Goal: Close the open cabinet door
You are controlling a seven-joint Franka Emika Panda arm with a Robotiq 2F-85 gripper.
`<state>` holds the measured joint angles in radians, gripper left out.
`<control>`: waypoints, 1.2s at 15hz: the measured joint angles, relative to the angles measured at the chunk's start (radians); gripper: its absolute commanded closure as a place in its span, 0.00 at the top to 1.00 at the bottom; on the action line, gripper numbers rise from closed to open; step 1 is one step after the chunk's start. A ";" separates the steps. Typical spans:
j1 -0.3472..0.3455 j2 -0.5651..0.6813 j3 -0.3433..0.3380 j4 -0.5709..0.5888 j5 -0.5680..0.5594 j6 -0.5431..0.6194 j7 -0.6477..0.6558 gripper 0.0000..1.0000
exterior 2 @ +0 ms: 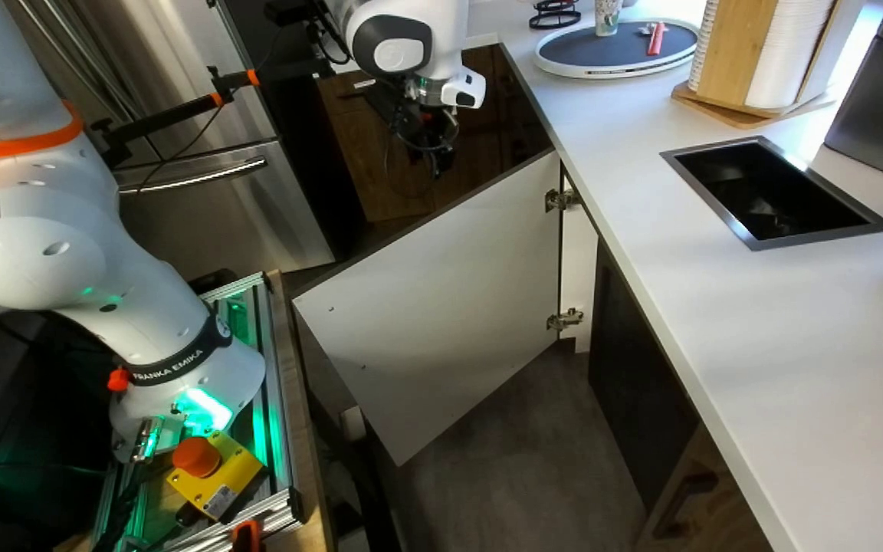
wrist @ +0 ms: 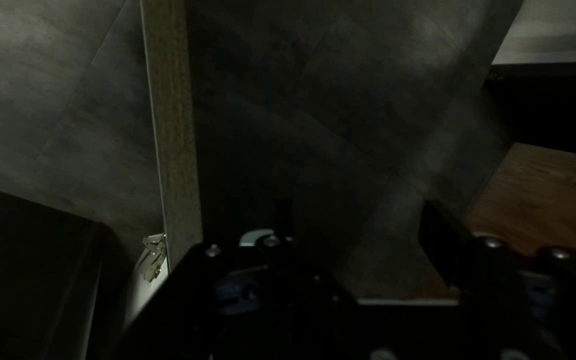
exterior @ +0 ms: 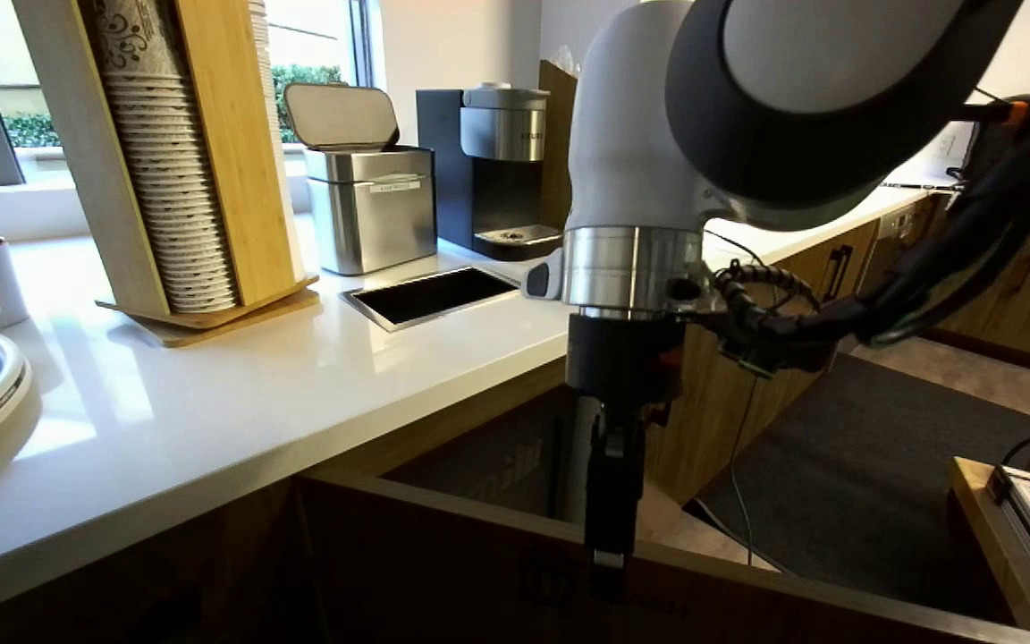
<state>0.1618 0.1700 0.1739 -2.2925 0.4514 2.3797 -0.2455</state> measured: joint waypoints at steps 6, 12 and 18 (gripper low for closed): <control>0.000 0.066 0.005 0.003 -0.004 0.030 0.076 0.00; 0.003 0.110 -0.001 -0.012 -0.113 0.125 0.226 0.00; 0.043 0.112 -0.045 -0.019 -0.328 0.144 0.484 0.00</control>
<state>0.2050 0.2817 0.1290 -2.3119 0.1232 2.5242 0.2381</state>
